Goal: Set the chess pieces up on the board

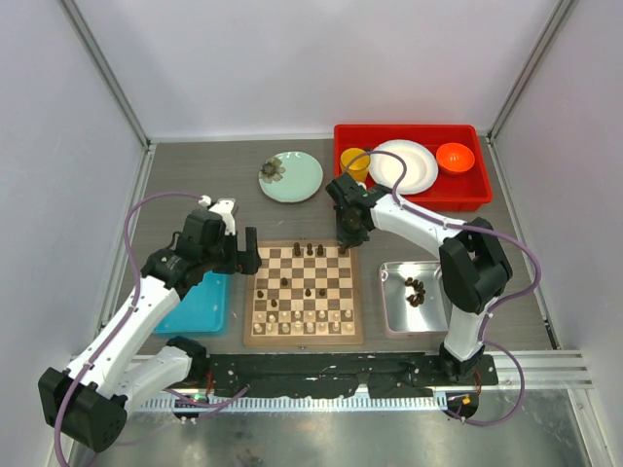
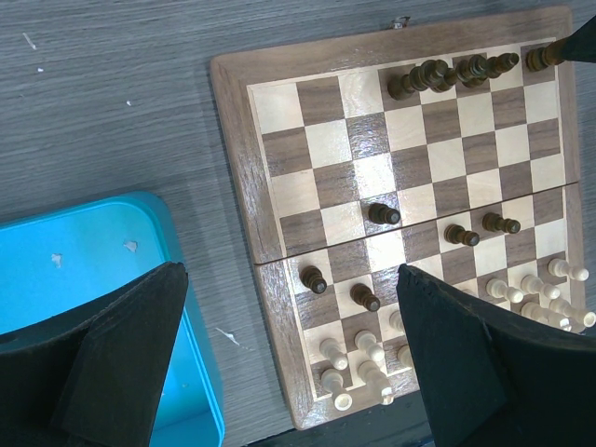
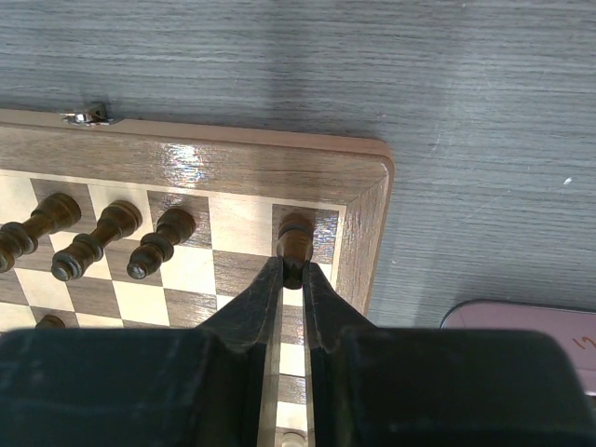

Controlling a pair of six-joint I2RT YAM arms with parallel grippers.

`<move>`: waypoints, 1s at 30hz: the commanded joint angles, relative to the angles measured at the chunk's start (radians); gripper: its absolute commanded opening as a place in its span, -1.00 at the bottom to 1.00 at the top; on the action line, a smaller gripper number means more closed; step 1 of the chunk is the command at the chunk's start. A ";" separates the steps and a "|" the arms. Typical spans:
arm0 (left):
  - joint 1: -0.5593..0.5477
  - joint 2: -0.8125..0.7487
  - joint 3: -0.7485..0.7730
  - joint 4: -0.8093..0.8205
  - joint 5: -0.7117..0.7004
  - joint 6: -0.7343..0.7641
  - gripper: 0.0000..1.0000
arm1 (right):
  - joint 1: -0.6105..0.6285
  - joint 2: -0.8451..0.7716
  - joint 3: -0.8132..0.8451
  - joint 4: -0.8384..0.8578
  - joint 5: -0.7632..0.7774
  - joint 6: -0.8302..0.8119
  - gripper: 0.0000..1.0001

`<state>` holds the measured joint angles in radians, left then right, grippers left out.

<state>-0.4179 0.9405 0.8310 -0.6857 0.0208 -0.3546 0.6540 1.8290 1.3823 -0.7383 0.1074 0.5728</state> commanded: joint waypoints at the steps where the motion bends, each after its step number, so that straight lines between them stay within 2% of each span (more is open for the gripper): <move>1: -0.004 0.000 0.000 0.025 0.016 0.017 0.99 | 0.007 0.004 0.035 -0.013 0.015 -0.014 -0.80; 30: -0.002 -0.002 0.000 0.025 0.018 0.017 0.99 | 0.021 -0.033 0.037 -0.052 0.038 -0.017 -0.80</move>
<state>-0.4179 0.9405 0.8307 -0.6857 0.0208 -0.3546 0.6659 1.8278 1.3857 -0.7677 0.1329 0.5659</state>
